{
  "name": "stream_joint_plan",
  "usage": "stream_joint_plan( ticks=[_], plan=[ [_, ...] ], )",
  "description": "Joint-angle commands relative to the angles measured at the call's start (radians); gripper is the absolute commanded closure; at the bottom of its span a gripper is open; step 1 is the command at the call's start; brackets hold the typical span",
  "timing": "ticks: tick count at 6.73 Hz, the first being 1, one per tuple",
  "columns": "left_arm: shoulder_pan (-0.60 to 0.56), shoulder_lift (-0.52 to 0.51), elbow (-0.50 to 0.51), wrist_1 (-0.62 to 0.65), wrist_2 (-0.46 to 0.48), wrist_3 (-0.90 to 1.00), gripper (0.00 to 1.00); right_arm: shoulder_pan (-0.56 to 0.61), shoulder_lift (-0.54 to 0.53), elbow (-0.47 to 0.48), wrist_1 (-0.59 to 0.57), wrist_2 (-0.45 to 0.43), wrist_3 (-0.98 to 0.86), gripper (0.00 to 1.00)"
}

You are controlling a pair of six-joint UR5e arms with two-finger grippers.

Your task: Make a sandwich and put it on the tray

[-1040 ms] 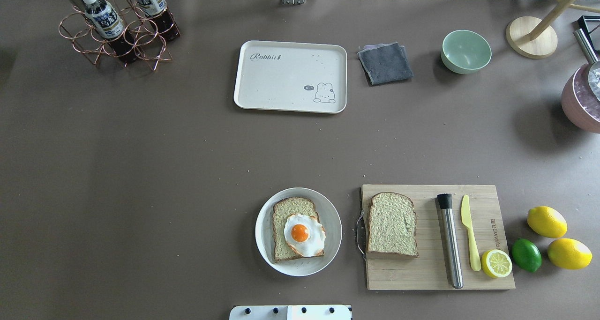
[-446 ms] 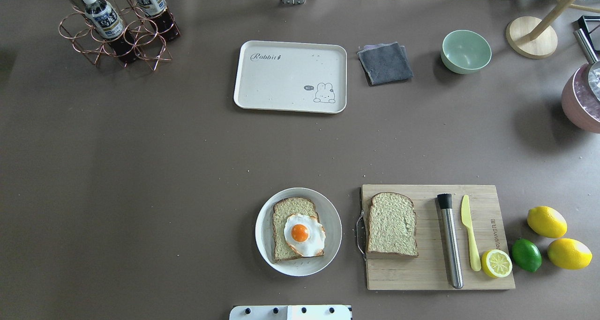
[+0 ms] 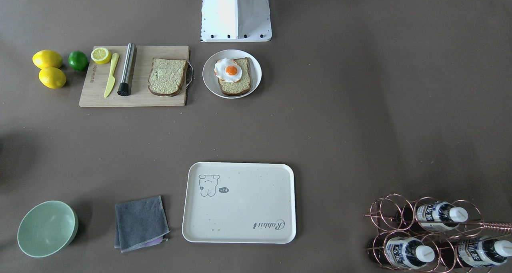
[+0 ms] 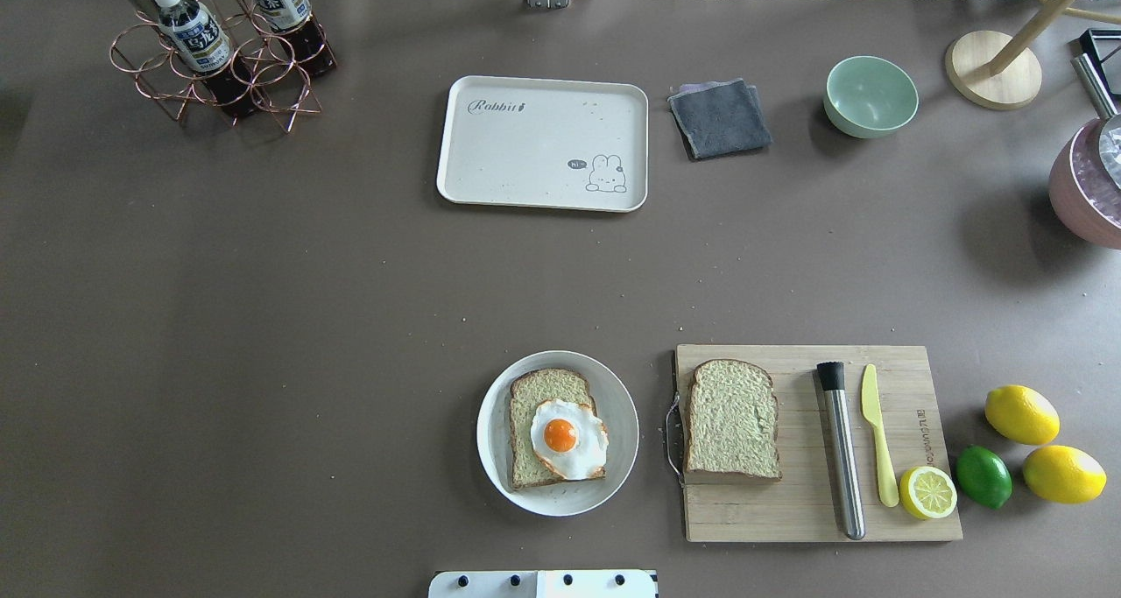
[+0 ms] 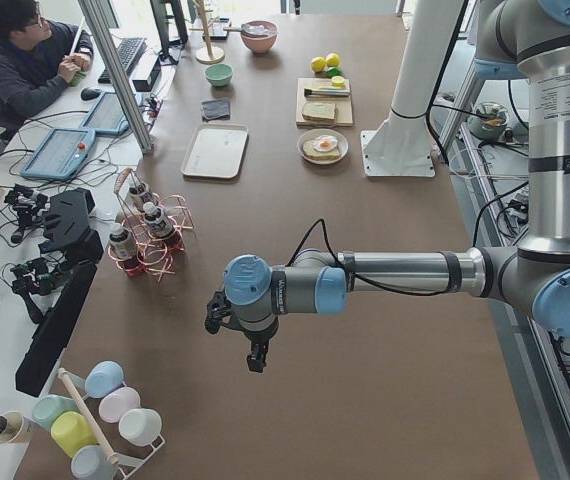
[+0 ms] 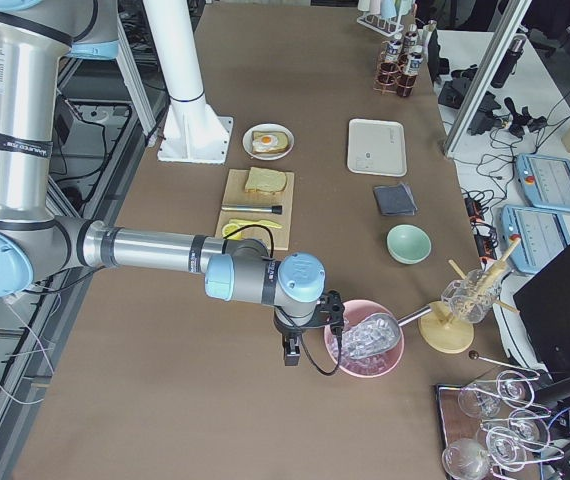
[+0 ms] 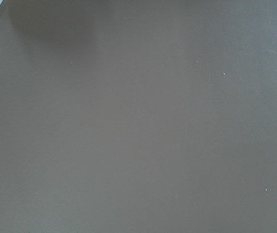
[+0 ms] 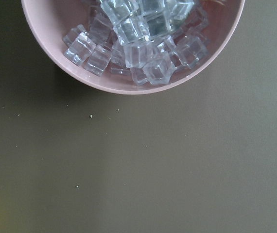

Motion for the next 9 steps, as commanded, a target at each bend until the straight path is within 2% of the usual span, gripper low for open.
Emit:
stream_joint_plan(
  ticks=[1,4,9],
  plan=[
    [0.0,0.0,0.0,0.0,0.0,0.0,0.02,-0.005,0.0,0.0,0.0,0.0,0.0,0.0],
    [0.0,-0.008,0.0,0.002,0.0,0.0,0.02,-0.017,0.002,0.0,-0.002,0.045,0.005,0.0],
    [0.0,-0.011,0.0,0.002,0.0,-0.005,0.02,-0.017,0.006,0.0,-0.009,0.019,0.082,0.0]
  ],
)
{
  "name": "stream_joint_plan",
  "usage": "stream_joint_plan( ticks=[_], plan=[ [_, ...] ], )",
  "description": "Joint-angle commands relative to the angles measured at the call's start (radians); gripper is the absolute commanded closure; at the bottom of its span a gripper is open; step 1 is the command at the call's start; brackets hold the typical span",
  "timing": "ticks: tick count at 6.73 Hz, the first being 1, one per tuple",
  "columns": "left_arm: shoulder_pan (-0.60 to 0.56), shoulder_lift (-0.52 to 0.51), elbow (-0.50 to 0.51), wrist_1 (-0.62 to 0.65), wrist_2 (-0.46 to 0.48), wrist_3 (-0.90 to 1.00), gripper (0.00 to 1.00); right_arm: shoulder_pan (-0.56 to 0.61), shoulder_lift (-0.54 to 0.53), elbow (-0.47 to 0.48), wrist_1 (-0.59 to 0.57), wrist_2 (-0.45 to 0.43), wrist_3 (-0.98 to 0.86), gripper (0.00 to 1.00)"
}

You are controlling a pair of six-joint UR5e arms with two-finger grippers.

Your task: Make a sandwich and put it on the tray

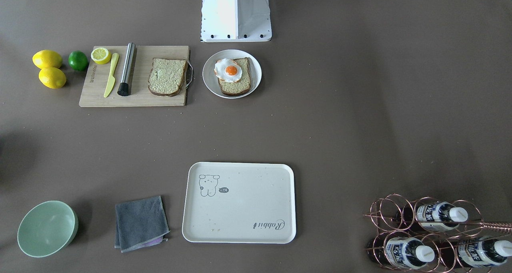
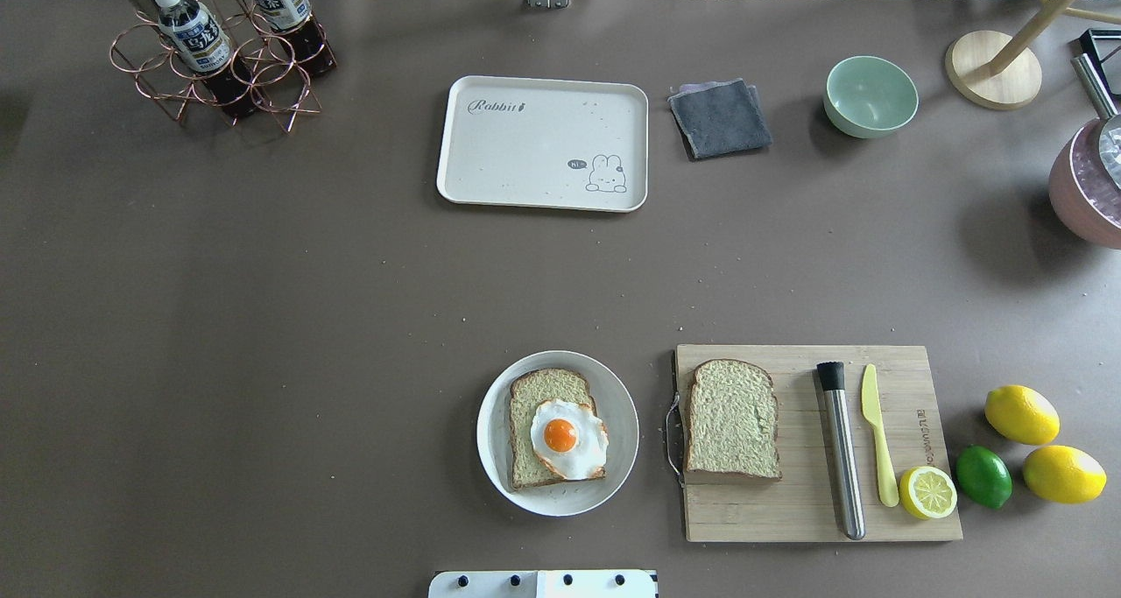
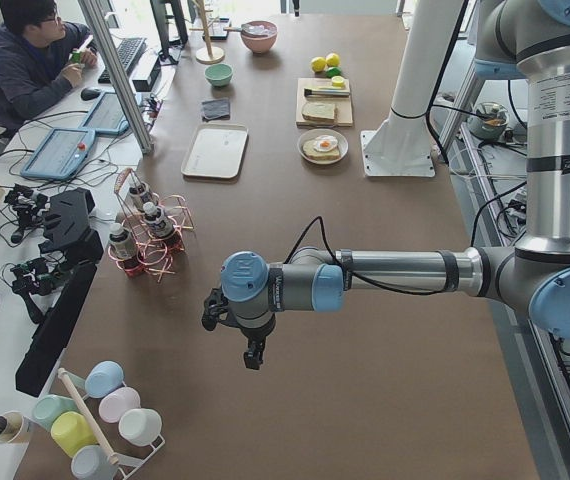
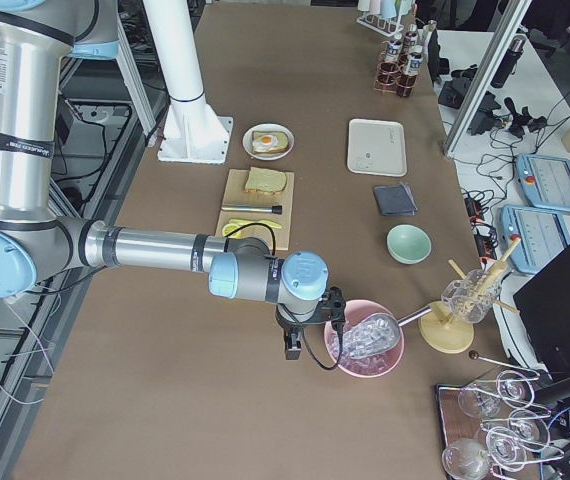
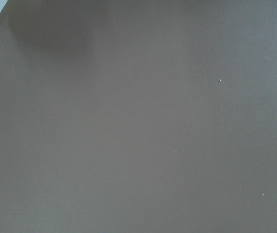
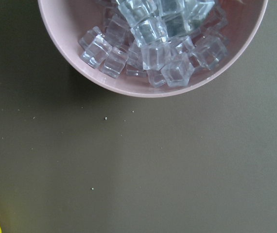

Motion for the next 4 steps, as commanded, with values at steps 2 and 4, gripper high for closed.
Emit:
stream_joint_plan(
  ticks=[2,4],
  plan=[
    [0.0,0.0,-0.002,-0.001,0.0,0.001,0.02,0.0,0.002,0.0,0.01,-0.006,0.217,0.0],
    [0.0,-0.018,-0.011,0.001,-0.067,-0.002,0.02,0.0,-0.001,0.002,0.115,0.024,0.224,0.0]
  ],
)
